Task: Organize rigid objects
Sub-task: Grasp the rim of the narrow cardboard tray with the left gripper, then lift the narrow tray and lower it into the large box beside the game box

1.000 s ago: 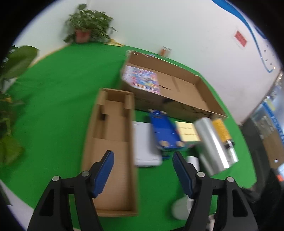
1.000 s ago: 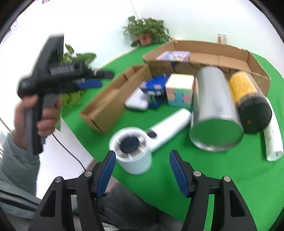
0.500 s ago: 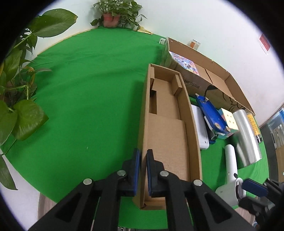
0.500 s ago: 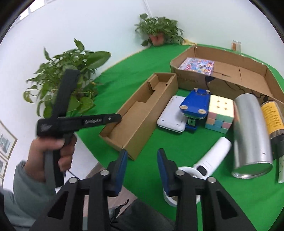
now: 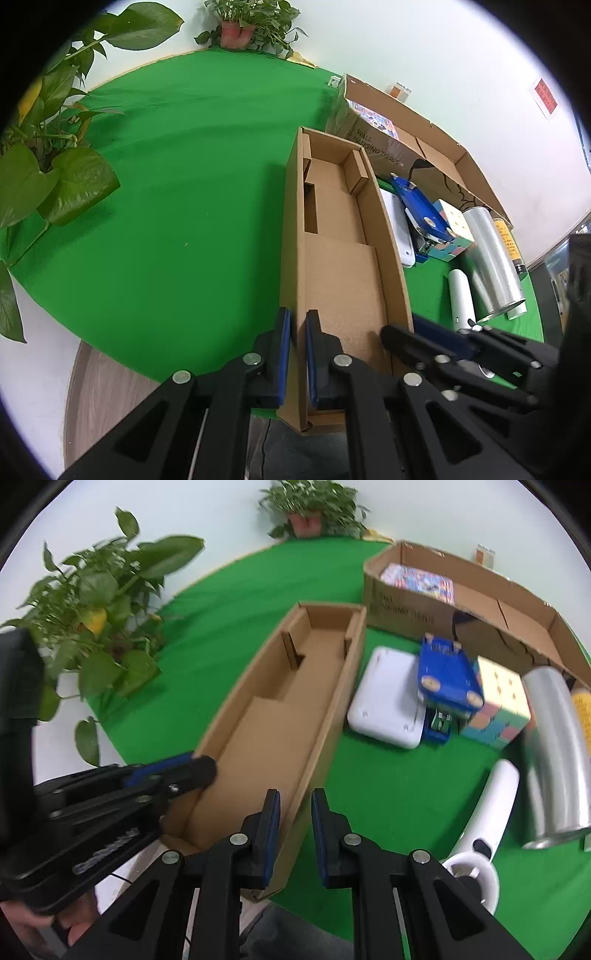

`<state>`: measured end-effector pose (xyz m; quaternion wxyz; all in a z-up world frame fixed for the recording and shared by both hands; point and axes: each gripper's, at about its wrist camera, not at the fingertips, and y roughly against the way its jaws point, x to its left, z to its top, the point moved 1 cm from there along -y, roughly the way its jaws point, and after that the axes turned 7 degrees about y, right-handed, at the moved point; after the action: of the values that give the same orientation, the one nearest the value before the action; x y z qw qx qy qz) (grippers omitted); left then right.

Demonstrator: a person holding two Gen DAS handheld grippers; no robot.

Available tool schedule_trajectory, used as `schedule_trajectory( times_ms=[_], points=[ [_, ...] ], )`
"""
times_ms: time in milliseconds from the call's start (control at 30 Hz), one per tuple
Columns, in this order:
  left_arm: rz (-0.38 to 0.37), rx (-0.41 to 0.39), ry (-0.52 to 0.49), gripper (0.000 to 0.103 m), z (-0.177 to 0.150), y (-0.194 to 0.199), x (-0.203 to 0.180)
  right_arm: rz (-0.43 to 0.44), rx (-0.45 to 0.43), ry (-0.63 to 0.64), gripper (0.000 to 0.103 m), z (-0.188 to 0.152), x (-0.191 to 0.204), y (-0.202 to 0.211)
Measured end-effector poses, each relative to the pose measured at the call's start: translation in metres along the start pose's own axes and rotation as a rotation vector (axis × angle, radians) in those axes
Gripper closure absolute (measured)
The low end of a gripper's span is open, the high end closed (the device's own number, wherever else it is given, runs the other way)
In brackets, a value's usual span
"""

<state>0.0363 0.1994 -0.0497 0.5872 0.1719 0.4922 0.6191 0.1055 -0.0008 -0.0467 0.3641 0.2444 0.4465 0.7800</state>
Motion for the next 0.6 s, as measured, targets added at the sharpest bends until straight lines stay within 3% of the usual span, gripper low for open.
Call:
schedule_trajectory(
  times_ms=[200, 333, 600],
  points=[
    [0.003, 0.027, -0.030, 0.094, 0.002, -0.002, 0.001, -0.033, -0.029, -0.013, 0.087, -0.002, 0.001, -0.009],
    [-0.020, 0.044, -0.007, 0.093, 0.002, -0.006, 0.004, -0.011, -0.036, -0.040, 0.088, -0.003, -0.004, -0.011],
    [-0.008, 0.026, -0.063, 0.093, -0.003, 0.000, -0.008, 0.028, -0.057, -0.077, 0.090, -0.005, -0.016, -0.002]
  ],
)
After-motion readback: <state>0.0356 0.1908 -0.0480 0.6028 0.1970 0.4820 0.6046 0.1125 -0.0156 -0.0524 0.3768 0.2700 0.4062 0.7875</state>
